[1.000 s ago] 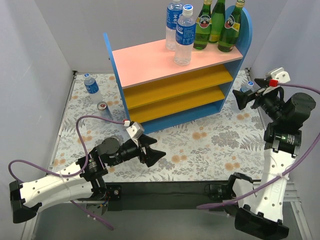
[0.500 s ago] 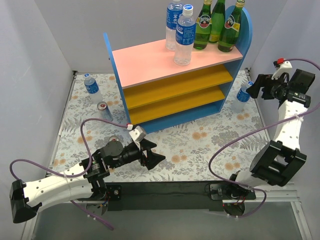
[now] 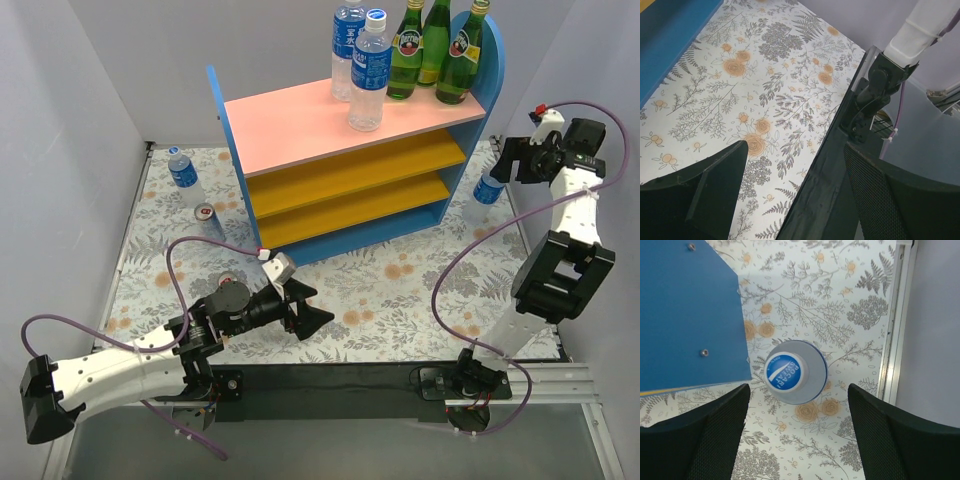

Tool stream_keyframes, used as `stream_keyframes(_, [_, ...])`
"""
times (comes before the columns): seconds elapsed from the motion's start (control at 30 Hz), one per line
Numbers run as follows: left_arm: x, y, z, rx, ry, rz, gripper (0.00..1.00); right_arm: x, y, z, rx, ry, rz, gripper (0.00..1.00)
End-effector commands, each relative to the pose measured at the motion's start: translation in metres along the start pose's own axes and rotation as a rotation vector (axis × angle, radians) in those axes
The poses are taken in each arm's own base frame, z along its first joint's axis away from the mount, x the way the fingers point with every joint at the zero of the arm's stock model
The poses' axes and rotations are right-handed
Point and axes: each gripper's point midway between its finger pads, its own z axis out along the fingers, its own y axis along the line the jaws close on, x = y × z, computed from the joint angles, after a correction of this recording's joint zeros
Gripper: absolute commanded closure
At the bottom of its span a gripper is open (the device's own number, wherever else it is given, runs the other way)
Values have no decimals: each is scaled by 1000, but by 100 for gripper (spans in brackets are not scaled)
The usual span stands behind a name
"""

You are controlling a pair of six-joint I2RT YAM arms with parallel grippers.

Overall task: Place and organize the beverage onto the shelf
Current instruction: Pick up the drink from the center of the board.

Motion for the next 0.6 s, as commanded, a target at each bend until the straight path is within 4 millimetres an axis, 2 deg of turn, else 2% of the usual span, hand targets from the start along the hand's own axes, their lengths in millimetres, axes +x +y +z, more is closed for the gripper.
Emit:
stream_keyframes(0.0, [-4, -5, 2, 26, -12, 7, 24, -8, -8, 3, 26, 8, -29, 17])
stream_keyframes(0.23, [-3, -7, 6, 32, -4, 5, 23, -9, -2, 18, 7, 21, -65, 26])
stream_keyframes(0.4, [-5, -8, 9, 37, -3, 8, 23, -17, 2, 23, -8, 10, -88, 27])
stream_keyframes(0.57, [-5, -9, 10, 43, -2, 2, 23, -16, 4, 30, -19, 17, -80, 37])
